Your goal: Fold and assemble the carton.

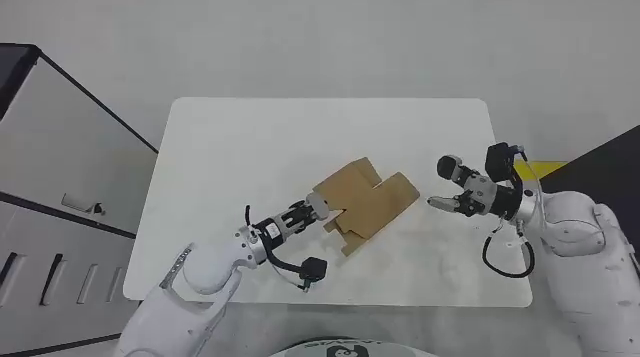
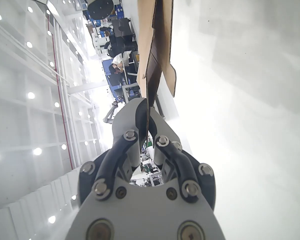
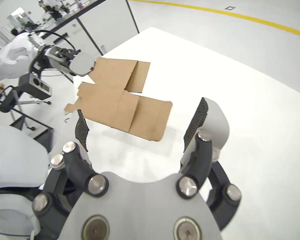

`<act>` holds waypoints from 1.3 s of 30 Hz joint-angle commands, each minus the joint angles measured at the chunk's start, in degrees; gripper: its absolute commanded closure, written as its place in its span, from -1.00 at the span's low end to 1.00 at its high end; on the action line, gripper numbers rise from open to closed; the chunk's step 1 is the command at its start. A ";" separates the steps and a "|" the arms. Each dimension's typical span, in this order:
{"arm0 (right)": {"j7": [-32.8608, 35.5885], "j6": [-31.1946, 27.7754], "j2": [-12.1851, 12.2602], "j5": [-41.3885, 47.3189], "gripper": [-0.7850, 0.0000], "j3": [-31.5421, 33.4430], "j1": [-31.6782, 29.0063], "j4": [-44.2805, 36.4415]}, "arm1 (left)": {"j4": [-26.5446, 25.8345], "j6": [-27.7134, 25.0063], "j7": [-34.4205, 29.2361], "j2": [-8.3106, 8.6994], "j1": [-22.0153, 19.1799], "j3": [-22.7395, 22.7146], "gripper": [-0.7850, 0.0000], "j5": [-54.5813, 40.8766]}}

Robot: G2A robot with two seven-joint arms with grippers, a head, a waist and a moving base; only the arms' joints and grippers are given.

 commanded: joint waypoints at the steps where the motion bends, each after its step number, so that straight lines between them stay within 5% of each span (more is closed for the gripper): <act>1: 1.95 2.36 1.86 6.12 -1.00 -2.56 1.02 0.09 | -0.04 1.01 2.05 0.38 -0.58 -0.35 1.00 -0.02; 7: 9.17 9.58 7.09 19.96 -1.00 -8.42 5.78 1.15 | -0.07 1.74 4.83 1.33 -2.42 -0.56 1.00 -0.02; 32: 9.17 9.58 7.09 19.96 -1.00 -8.42 5.78 1.15 | -0.10 1.79 4.44 1.31 -2.42 -0.54 1.00 -0.33; 39: 14.54 14.97 7.98 25.73 -1.00 -13.30 9.41 1.22 | 0.20 0.59 4.82 1.44 -3.83 0.35 1.00 -0.20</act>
